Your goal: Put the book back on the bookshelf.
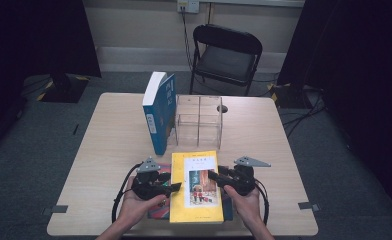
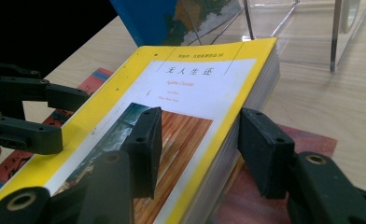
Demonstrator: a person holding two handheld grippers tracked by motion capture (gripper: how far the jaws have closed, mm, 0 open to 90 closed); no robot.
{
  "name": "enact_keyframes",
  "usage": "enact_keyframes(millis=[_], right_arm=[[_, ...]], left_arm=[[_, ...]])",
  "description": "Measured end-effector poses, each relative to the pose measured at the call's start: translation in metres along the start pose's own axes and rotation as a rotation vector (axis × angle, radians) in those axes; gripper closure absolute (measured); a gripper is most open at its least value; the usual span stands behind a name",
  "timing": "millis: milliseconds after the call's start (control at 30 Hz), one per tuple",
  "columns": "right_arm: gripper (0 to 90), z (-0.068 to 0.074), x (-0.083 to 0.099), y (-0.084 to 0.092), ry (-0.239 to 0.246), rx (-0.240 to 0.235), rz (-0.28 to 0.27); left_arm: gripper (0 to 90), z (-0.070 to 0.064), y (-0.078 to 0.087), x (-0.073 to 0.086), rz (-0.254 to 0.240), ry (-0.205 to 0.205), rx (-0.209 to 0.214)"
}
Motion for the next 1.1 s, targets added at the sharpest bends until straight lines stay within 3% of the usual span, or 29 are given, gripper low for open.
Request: enact_keyframes(millis=[433,533,600,700,867,1100], right_arm=[[56.2,0.009,0.004,0.009,-0.076,-0.042,-0.013],[59.5,0.014,0.006,0.009,-0.088,-0.072,-0.006],[62.8,0.022,0.010,0.005,-0.108,-0.131,0.025],[57.8,0.028,0.014,-0.002,-0.061,-0.071,0.047],[58.8,0.022,0.010,-0.005,-0.095,-0.119,0.048],[53.2,0.020,0.000,-0.018,-0.071,-0.142,0.101]], left_arm=[[41.0,0.001,0.000,0.002,-0.023,0.003,0.009],[40.9,0.001,0.000,0.002,-0.027,0.004,0.010],[40.9,0.001,0.000,0.002,-0.027,0.007,0.010],[39.5,-0.001,0.001,0.003,-0.026,-0.003,0.010],[39.2,-0.001,0.001,0.003,-0.028,0.001,0.015],[37.9,-0.001,0.000,0.003,-0.026,-0.003,0.013]])
Point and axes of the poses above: each handheld gripper's, and its own axes: y roughly backward along the jaws, x roughly out of its underside, z roughly to its left, the point moved 7 cm from there along -y, roughly forward along the jaws, and after that the axes turned 14 degrees about -x, right-handed, at the moved point
